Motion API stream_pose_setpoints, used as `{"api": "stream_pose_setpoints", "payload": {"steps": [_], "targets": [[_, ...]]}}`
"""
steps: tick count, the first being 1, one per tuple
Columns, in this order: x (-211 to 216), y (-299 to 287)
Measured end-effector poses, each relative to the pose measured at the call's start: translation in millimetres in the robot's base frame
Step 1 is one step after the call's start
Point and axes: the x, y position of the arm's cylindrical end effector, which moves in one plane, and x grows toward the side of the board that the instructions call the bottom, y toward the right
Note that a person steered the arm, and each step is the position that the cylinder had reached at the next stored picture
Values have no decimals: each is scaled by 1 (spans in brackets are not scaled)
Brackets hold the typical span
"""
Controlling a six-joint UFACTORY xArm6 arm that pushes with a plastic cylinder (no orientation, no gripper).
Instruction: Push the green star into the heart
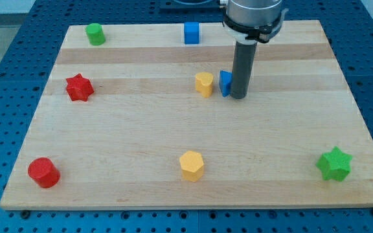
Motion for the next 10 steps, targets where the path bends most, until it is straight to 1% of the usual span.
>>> {"api": "stream_pose_setpoints", "payload": {"steps": [1, 2, 3, 5, 6, 8, 9, 10], "targets": [[0, 1], [7, 23], [29, 62], [98, 137], [130, 149], [196, 150], [206, 148], [206, 131]]}}
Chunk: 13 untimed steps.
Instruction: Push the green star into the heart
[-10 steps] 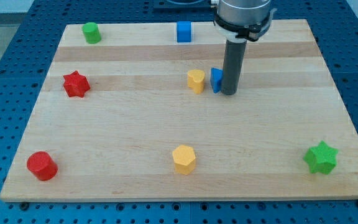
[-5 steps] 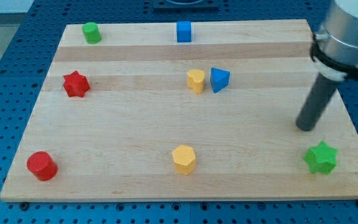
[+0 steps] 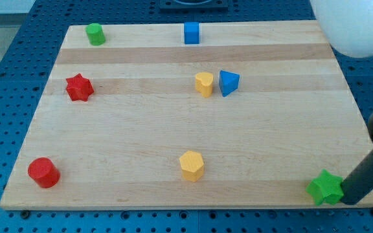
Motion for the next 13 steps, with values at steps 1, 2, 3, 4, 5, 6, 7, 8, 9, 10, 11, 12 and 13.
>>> {"api": "stream_pose_setpoints", "payload": {"steps": [1, 2, 3, 4, 5, 6, 7, 8, 9, 10, 11, 12, 13], "targets": [[-1, -33], [-1, -71], [-3, -99], [-12, -118], [-31, -118], [-57, -119], [-82, -123], [-107, -124], [-130, -128], [-142, -140], [-147, -152], [-157, -154], [-165, -154]]}}
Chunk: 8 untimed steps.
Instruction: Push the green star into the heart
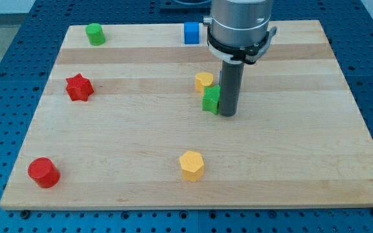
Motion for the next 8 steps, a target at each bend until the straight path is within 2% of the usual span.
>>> {"api": "stream_pose_setpoints", "payload": {"steps": [4, 6, 8], "targets": [[-11, 1], [-41, 48], [-85, 61]]}}
